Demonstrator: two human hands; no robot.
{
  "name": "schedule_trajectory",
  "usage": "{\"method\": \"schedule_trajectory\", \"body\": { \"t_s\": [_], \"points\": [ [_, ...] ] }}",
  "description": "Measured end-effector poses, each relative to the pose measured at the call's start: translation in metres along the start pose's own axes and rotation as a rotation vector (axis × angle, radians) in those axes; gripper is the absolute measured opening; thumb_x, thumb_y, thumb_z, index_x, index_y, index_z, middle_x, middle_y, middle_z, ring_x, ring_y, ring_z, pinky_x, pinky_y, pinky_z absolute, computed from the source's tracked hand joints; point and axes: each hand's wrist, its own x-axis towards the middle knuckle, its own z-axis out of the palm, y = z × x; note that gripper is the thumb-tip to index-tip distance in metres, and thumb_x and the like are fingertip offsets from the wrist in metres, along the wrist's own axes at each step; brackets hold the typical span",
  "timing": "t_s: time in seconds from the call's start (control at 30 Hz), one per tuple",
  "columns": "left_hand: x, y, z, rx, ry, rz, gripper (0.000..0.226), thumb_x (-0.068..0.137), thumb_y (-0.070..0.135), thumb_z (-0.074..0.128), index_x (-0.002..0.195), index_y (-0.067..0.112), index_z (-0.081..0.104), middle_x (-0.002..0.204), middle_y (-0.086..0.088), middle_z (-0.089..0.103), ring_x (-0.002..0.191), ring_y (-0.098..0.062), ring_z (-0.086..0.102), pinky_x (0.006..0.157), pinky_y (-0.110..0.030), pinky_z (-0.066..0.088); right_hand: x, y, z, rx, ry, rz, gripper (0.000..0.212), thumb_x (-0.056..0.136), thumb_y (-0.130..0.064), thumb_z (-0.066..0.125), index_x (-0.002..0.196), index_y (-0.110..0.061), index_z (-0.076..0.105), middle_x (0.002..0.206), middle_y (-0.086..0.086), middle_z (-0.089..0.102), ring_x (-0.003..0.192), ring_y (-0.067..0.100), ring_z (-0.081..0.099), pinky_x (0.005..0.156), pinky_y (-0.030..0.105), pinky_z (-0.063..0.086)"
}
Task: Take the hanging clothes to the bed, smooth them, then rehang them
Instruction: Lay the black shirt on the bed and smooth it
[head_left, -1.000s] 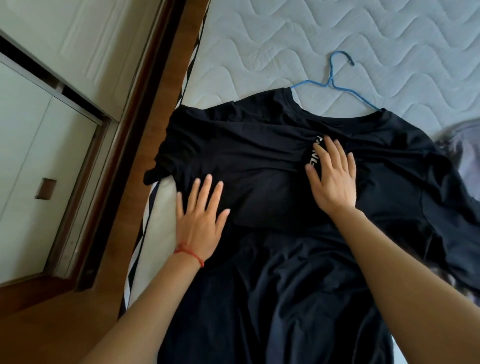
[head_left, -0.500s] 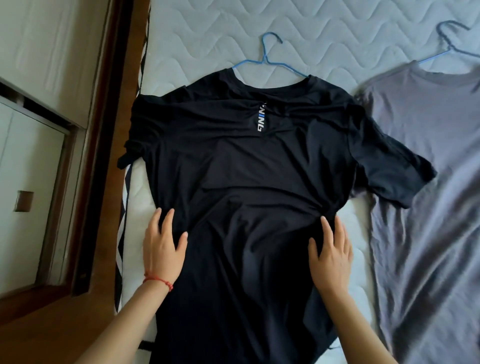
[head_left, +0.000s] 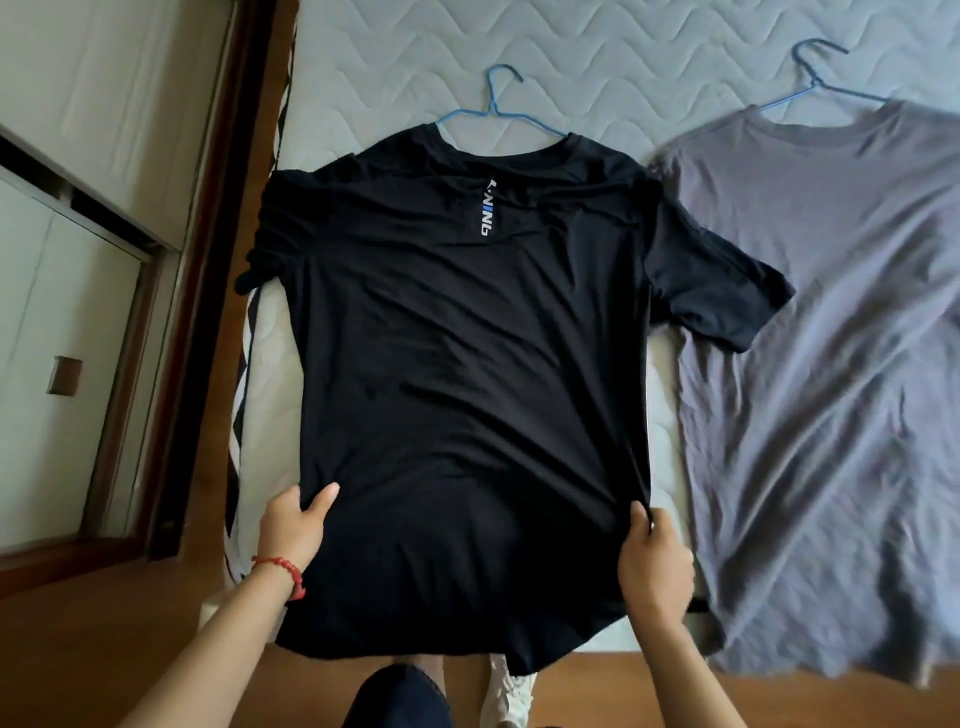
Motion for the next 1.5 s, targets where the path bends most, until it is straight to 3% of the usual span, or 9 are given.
{"method": "schedule_trajectory", "body": {
  "t_s": [0.2, 0.43, 0.6, 0.73, 0.83, 0.97, 1.1, 1.2, 1.5],
  "points": [
    [-0.024, -0.023, 0.004, 0.044, -0.012, -0.019, 0.034, 0.087, 0.027, 0.058, 0.093, -0.006, 0.062, 0.096, -0.024, 0.066, 0.09, -0.039, 0.059, 0.079, -0.044, 0.047, -0.002, 0.041, -0.03, -0.059, -0.053, 0.053, 0.033, 0.095, -0.037, 0.04, 0.094, -0.009, 0.055, 0.094, 0.018, 0.062, 0.083, 0.032, 0.05, 0.072, 0.036, 0.037],
    [-0.042, -0.028, 0.011, -0.108, -0.04, -0.108, 0.034, 0.082, 0.026, 0.066, 0.101, -0.003, 0.064, 0.105, -0.018, 0.067, 0.09, -0.031, 0.058, 0.083, -0.038, 0.047, 0.007, 0.038, -0.034, 0.255, -0.312, -0.018, 0.02, 0.085, -0.022, 0.063, 0.099, -0.009, 0.057, 0.093, 0.002, 0.062, 0.089, 0.019, 0.057, 0.081, 0.033, 0.044],
    [-0.044, -0.021, 0.007, -0.24, 0.017, -0.106, 0.033, 0.085, 0.019, 0.063, 0.103, -0.008, 0.062, 0.1, -0.017, 0.063, 0.091, -0.031, 0.055, 0.082, -0.037, 0.044, 0.002, 0.043, -0.048, 0.384, -0.453, -0.003, 0.008, 0.087, -0.016, 0.062, 0.086, -0.009, 0.064, 0.075, 0.003, 0.07, 0.069, 0.02, 0.068, 0.049, 0.021, 0.048],
    [-0.045, -0.025, 0.004, -0.145, 0.057, -0.101, 0.027, 0.088, 0.023, 0.058, 0.088, -0.003, 0.063, 0.086, -0.013, 0.059, 0.086, -0.032, 0.055, 0.076, -0.037, 0.042, 0.005, 0.059, -0.051, 0.189, -0.395, 0.086, 0.03, 0.085, -0.031, 0.063, 0.07, -0.006, 0.061, 0.052, 0.006, 0.06, 0.034, 0.019, 0.056, 0.036, 0.027, 0.045],
    [-0.046, -0.035, 0.006, -0.025, 0.035, -0.097, 0.031, 0.089, 0.028, 0.055, 0.077, -0.001, 0.059, 0.08, -0.018, 0.06, 0.086, -0.038, 0.058, 0.077, -0.041, 0.045, 0.004, 0.065, -0.053, 0.023, -0.396, 0.085, 0.031, 0.087, -0.035, 0.059, 0.075, -0.007, 0.061, 0.065, 0.014, 0.061, 0.044, 0.03, 0.056, 0.034, 0.031, 0.047],
    [-0.051, -0.034, 0.01, 0.095, 0.03, -0.091, 0.03, 0.087, 0.025, 0.058, 0.091, -0.005, 0.063, 0.097, -0.024, 0.066, 0.095, -0.042, 0.058, 0.076, -0.037, 0.042, 0.001, 0.062, -0.054, -0.121, -0.406, 0.053, 0.025, 0.088, -0.033, 0.056, 0.087, -0.008, 0.058, 0.08, 0.012, 0.063, 0.059, 0.034, 0.061, 0.053, 0.039, 0.057],
    [-0.065, -0.023, 0.009, 0.374, 0.156, -0.104, 0.034, 0.083, 0.024, 0.061, 0.108, 0.001, 0.057, 0.108, -0.023, 0.062, 0.103, -0.044, 0.054, 0.085, -0.05, 0.047, -0.014, 0.051, -0.058, -0.362, -0.285, -0.116, 0.021, 0.09, -0.028, 0.048, 0.105, -0.014, 0.048, 0.104, 0.008, 0.059, 0.088, 0.031, 0.061, 0.071, 0.036, 0.052],
    [-0.072, -0.002, 0.01, 0.413, 0.223, 0.039, 0.045, 0.082, 0.019, 0.063, 0.123, 0.007, 0.051, 0.122, -0.022, 0.054, 0.115, -0.041, 0.047, 0.094, -0.054, 0.04, -0.016, 0.03, -0.068, -0.317, -0.145, -0.262, 0.033, 0.092, -0.026, 0.047, 0.123, -0.015, 0.046, 0.121, 0.005, 0.052, 0.111, 0.026, 0.052, 0.081, 0.037, 0.044],
    [-0.002, 0.136, 0.015, 0.257, 0.1, 0.517, 0.036, 0.085, 0.015, 0.059, 0.12, 0.007, 0.053, 0.127, -0.015, 0.051, 0.121, -0.031, 0.044, 0.102, -0.039, 0.037, 0.053, -0.094, -0.071, -0.224, -0.038, -0.585, 0.04, 0.093, -0.024, 0.048, 0.131, -0.013, 0.045, 0.134, 0.008, 0.049, 0.125, 0.026, 0.043, 0.1, 0.037, 0.036]
  ]
}}
